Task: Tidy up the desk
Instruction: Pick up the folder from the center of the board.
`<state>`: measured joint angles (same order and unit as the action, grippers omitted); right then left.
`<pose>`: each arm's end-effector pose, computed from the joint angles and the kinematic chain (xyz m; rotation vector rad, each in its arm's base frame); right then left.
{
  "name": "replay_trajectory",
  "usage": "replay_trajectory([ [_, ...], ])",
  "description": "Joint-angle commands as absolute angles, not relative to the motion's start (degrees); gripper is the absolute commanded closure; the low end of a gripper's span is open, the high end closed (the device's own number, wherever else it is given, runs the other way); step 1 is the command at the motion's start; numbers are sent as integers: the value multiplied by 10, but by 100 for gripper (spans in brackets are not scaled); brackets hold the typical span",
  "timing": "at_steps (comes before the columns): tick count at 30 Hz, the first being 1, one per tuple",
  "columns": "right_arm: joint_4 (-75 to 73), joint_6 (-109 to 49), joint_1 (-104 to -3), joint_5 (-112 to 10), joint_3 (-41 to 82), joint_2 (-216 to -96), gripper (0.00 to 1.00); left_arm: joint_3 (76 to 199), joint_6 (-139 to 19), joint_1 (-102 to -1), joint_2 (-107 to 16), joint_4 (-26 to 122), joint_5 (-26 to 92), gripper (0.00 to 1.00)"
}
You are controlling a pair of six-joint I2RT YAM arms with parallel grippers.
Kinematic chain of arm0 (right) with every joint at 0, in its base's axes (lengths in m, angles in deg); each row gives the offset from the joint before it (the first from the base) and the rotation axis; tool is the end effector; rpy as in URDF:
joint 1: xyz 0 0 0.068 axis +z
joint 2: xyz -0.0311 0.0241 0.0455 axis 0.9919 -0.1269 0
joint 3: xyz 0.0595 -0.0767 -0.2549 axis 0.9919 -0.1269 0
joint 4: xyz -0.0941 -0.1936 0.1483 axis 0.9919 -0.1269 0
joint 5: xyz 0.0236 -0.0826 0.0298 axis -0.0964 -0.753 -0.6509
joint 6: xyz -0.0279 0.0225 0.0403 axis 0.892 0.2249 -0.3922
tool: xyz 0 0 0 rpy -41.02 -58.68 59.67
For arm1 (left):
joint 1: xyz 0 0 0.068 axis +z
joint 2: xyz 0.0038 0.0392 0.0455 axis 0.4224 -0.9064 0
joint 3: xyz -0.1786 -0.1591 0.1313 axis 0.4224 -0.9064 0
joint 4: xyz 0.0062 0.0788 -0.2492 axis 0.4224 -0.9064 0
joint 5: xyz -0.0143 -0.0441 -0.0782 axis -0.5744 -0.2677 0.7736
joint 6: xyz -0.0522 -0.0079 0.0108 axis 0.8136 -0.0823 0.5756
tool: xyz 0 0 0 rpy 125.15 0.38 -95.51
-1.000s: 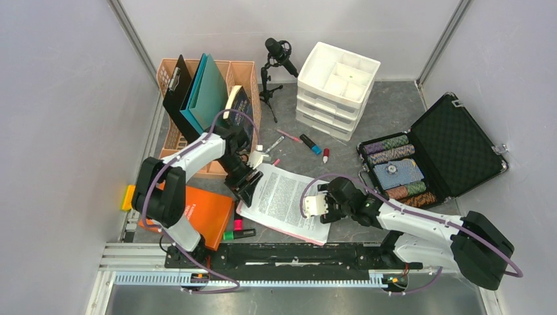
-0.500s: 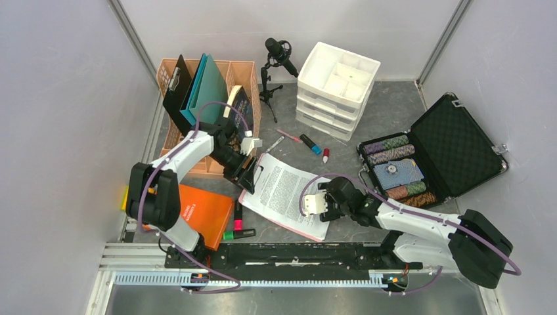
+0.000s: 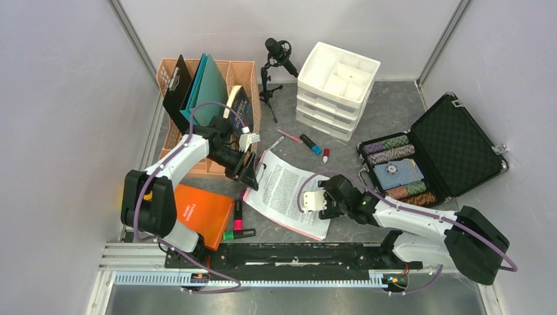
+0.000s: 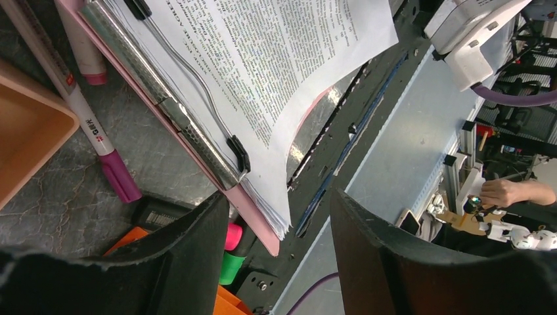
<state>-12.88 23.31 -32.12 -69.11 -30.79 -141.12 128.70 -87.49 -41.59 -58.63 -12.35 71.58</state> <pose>0.1318 0.1506 0.1484 -1.8291 1.7122 -0.1948 0.2537 -0.1027 0.2315 0.8508 2.6499 -1.2067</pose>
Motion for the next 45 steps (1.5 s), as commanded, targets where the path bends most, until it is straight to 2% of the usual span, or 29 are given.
replay_trajectory([
  [1, -176, 202, -319, -639, -344, -1461, 21, 1265, -851, -429, -591, -74, 811, 37],
  [8, -172, 203, -319, -644, -346, -1462, 21, 1242, -856, -428, -586, -51, 813, 35],
  [13, -172, 203, -319, -646, -348, -1459, 21, 1230, -836, -424, -582, -30, 792, 27],
  [29, -163, 200, -319, -660, -345, -1460, 21, 1201, -774, -388, -583, 24, 866, 28],
  [36, -159, 202, -319, -662, -342, -1468, 21, 1189, -757, -384, -566, 39, 836, 36],
  [45, -159, 202, -319, -669, -343, -1461, 21, 1183, -754, -384, -538, 46, 801, 57],
])
